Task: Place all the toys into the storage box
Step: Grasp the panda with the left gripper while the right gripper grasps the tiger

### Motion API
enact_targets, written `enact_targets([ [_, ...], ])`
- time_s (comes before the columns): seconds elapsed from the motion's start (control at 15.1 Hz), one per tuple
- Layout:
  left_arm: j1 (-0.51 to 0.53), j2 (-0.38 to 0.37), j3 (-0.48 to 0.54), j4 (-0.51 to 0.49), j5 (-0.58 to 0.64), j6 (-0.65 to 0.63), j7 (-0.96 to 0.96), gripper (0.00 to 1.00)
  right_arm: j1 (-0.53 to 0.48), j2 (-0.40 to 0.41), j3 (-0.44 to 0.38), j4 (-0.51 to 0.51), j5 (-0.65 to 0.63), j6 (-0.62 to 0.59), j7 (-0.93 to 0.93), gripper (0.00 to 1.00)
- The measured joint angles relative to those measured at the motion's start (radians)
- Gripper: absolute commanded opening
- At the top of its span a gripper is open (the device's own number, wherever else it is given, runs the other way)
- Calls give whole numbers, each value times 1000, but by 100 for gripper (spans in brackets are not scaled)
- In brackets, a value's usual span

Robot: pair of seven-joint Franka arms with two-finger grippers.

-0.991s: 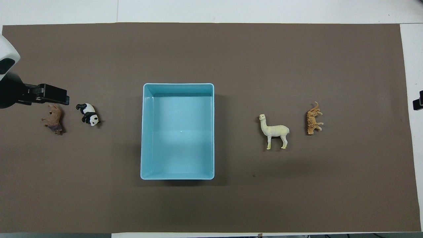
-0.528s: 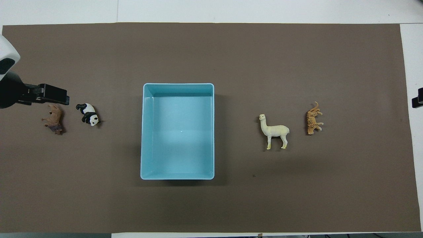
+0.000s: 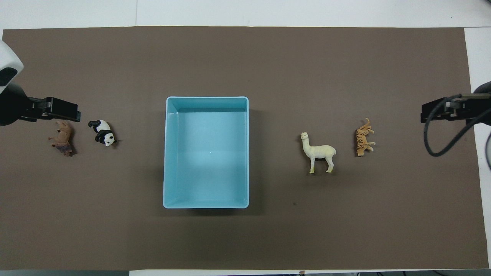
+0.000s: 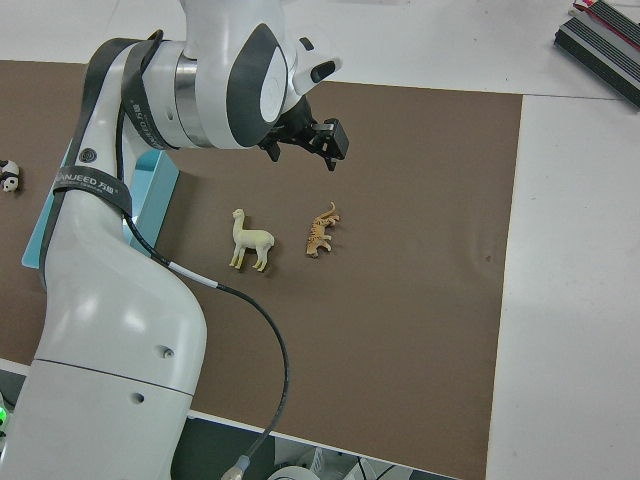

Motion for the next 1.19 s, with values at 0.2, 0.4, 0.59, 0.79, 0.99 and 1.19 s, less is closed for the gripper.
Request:
enact_targets([
  [0.2, 0, 0, -1, 0, -1, 0, 0, 100, 24, 18, 1, -102, 0, 118, 53, 100],
  [0.4, -43, -4, -30, 0, -5, -6, 14, 100, 24, 61, -2, -176, 0, 240, 58, 100],
  [0.59, -146, -11, -62, -2, -3, -12, -6, 100, 24, 100, -4, -295, 0, 447, 58, 100],
  [0.79, -158, -25, -64, -5, 2, -54, -58, 100, 23, 128, -5, -378, 0, 571, 58, 100],
  [0.99, -104, -45, -33, -7, 3, -55, -70, 100, 20, 142, -6, -424, 0, 638, 58, 100],
  [1.19, -35, -57, -27, -64, 3, 76, -136, 100, 19, 148, -6, -474, 0, 684, 58, 100],
])
